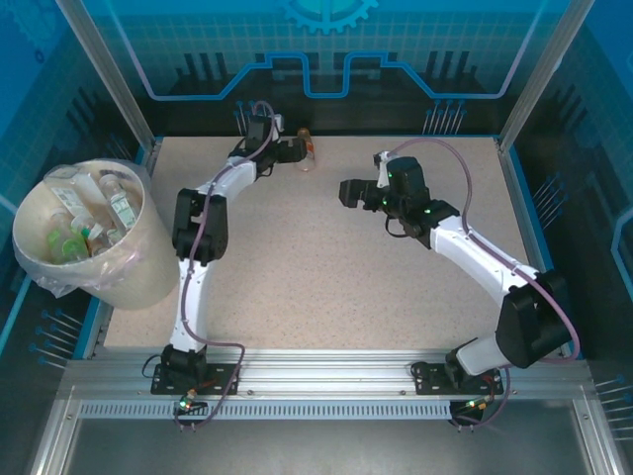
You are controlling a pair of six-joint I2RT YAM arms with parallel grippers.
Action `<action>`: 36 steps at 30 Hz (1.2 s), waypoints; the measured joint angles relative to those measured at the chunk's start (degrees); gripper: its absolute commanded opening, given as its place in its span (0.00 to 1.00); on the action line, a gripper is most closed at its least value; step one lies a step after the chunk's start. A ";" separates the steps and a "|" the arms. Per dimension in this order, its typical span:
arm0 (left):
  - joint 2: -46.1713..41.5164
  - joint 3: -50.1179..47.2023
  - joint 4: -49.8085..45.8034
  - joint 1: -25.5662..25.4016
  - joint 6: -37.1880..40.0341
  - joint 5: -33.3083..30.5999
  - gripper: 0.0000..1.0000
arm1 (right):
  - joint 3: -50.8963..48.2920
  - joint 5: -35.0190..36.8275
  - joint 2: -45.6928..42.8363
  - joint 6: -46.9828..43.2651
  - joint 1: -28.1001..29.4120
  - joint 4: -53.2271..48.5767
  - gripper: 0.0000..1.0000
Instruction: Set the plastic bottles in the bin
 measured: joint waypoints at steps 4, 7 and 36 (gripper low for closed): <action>6.27 8.20 -5.27 -2.40 -1.20 0.26 0.99 | -0.04 0.83 1.14 -0.11 -1.09 0.02 1.00; 10.25 14.34 -8.00 -4.59 -3.32 1.11 0.99 | 4.42 -1.22 8.44 1.44 -4.48 -0.39 1.00; 18.97 30.23 -22.47 -3.89 -12.85 4.94 0.56 | 47.47 -11.93 51.34 10.19 -10.75 -11.52 1.00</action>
